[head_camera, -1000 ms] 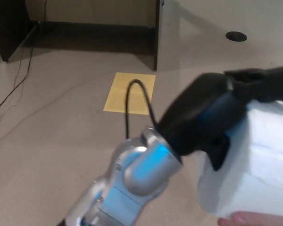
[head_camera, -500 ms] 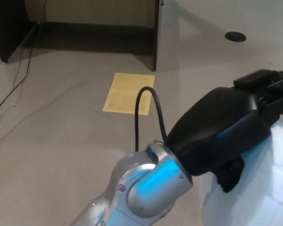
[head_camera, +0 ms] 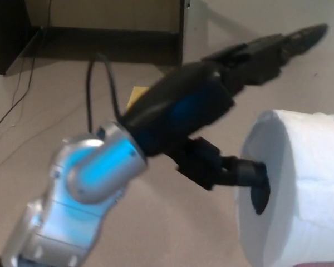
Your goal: A person is holding a toilet paper roll and the robot extends its left hand to grab the roll by inserting its thumb into the gap in the middle and brings its hand down by its side. Then it extends its arm again to hand the toilet paper roll back to the person.
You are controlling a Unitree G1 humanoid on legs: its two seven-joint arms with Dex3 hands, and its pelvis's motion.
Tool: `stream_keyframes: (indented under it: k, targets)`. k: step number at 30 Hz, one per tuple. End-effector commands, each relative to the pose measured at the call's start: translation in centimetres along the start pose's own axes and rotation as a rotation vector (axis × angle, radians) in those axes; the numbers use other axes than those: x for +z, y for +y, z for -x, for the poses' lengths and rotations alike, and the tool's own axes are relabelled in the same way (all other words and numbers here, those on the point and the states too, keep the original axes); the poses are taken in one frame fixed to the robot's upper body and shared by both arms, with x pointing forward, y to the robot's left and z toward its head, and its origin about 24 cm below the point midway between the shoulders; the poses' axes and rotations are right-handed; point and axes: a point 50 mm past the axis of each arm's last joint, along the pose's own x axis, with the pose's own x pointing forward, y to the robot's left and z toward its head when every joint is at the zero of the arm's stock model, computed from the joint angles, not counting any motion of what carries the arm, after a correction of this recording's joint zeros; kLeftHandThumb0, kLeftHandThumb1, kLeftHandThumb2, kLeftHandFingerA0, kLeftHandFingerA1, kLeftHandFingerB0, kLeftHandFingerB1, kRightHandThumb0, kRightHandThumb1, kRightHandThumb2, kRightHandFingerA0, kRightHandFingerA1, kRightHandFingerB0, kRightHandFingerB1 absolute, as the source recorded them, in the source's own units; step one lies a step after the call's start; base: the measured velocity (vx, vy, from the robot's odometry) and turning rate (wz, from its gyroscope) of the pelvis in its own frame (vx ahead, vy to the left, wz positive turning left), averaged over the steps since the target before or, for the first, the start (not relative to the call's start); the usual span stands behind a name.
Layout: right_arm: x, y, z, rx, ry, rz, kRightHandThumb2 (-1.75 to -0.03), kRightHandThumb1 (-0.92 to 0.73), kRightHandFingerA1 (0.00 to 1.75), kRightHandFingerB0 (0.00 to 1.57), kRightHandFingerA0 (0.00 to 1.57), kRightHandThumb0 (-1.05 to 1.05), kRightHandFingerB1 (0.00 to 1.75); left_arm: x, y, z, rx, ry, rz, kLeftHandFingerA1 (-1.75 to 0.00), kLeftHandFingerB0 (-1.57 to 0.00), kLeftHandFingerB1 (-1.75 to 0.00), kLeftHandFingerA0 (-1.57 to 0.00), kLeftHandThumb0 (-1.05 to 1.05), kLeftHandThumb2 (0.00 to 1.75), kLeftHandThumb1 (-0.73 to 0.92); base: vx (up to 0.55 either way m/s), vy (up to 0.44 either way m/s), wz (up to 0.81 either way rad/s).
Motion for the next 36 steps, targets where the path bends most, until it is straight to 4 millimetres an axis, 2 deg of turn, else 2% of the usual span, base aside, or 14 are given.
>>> stream_keyframes:
  k: [1, 8, 12, 15, 19, 22, 25, 26, 27, 30, 31, 32, 34, 36]
  targets:
    - [-0.1, -0.4, 0.0, -0.006, 0.017, 0.018, -0.59, -0.66, 0.59, 0.59, 0.72, -0.33, 0.46, 0.0, 4.1, 1.5, -0.218, 0.007, 0.114, -0.07, 0.00, 0.00, 0.00, -0.53, 0.70, 0.37, 0.00, 0.000, 0.00]
    - [-0.1, -0.7, -0.1, -0.003, 0.021, 0.017, -0.59, -0.65, 0.60, 0.60, 0.73, -0.32, 0.46, -1.0, 8.6, 4.4, -0.273, 0.137, 0.216, -0.28, -0.04, -0.18, -0.03, -0.40, 0.68, 0.31, 0.00, 0.000, 0.00]
    - [-0.7, -1.0, 0.2, -0.005, 0.020, 0.021, -0.59, -0.65, 0.60, 0.58, 0.72, -0.33, 0.46, -3.0, 10.6, 8.5, -0.244, 0.195, 0.359, -0.30, -0.07, -0.25, -0.06, -0.37, 0.53, 0.39, 0.00, 0.000, 0.00]
    - [-1.0, -1.5, 0.3, -0.012, 0.025, 0.034, -0.58, -0.65, 0.57, 0.58, 0.72, -0.35, 0.45, -5.0, 9.9, 12.4, -0.017, 0.224, 0.457, -0.32, 0.00, -0.15, -0.01, -0.35, 0.67, 0.29, 0.00, 0.000, 0.00]
    - [-0.8, -1.9, 0.2, -0.026, 0.026, 0.029, -0.60, -0.65, 0.62, 0.59, 0.74, -0.34, 0.46, -8.1, 6.6, 18.5, 0.291, 0.370, 0.452, -0.24, 0.00, -0.15, 0.00, -0.43, 0.69, 0.31, 0.00, 0.000, 0.00]
    - [-1.1, -2.1, 0.3, -0.039, 0.037, 0.024, -0.59, -0.66, 0.63, 0.59, 0.76, -0.33, 0.45, -10.9, 1.1, 24.3, 0.476, 0.637, 0.450, -0.22, 0.00, -0.10, 0.00, -0.39, 0.65, 0.30, 0.00, 0.000, 0.00]
    - [-1.5, -2.0, 0.4, -0.037, 0.042, 0.037, -0.60, -0.66, 0.66, 0.59, 0.76, -0.34, 0.45, -13.3, -6.2, 30.8, 0.338, 1.083, 0.368, -0.09, 0.00, -0.02, 0.00, -0.51, 0.66, 0.34, 0.00, 0.000, 0.00]
    - [-1.5, -2.0, 0.5, -0.037, 0.044, 0.036, -0.60, -0.66, 0.66, 0.59, 0.76, -0.34, 0.45, -13.4, -6.8, 31.2, 0.317, 1.107, 0.360, -0.09, 0.00, -0.02, 0.00, -0.51, 0.66, 0.34, 0.00, 0.000, 0.00]
    - [-1.6, -2.0, 0.5, -0.036, 0.044, 0.035, -0.60, -0.66, 0.67, 0.59, 0.76, -0.34, 0.46, -14.3, -9.7, 34.3, 0.243, 1.249, 0.294, -0.26, 0.00, -0.21, 0.00, -0.35, 0.68, 0.29, 0.00, 0.000, 0.00]
    - [-1.5, -2.0, 0.4, -0.037, 0.050, 0.030, -0.60, -0.66, 0.64, 0.58, 0.75, -0.33, 0.45, -14.7, -11.6, 37.4, 0.178, 1.448, 0.203, -0.31, -0.08, -0.24, -0.09, -0.33, 0.55, 0.43, 0.00, 0.000, 0.00]
    - [-1.5, -1.9, 0.4, -0.039, 0.055, 0.033, -0.60, -0.66, 0.65, 0.58, 0.76, -0.34, 0.45, -14.8, -12.3, 39.0, 0.164, 1.535, 0.166, -0.36, -0.07, -0.27, -0.11, -0.37, 0.59, 0.42, 0.00, 0.000, 0.00]
    - [-1.4, -1.9, 0.3, -0.040, 0.054, 0.034, -0.60, -0.67, 0.65, 0.59, 0.76, -0.34, 0.45, -14.8, -12.5, 39.5, 0.160, 1.565, 0.154, -0.49, 0.00, -0.48, -0.01, -0.22, 0.86, 0.35, 0.00, 0.000, 0.00]
    - [-1.3, -1.9, 0.3, -0.041, 0.055, 0.035, -0.60, -0.66, 0.65, 0.58, 0.75, -0.34, 0.46, -15.1, -12.4, 39.9, 0.144, 1.587, 0.143, -0.49, 0.00, -0.48, -0.01, -0.23, 0.86, 0.34, 0.00, 0.000, 0.00]
    - [-1.3, -2.0, 0.3, -0.044, 0.058, 0.038, -0.60, -0.66, 0.63, 0.58, 0.75, -0.35, 0.46, -15.2, -12.3, 39.9, 0.153, 1.583, 0.143, -0.32, -0.15, -0.27, -0.20, -0.35, 0.55, 0.46, 0.00, 0.000, 0.00]
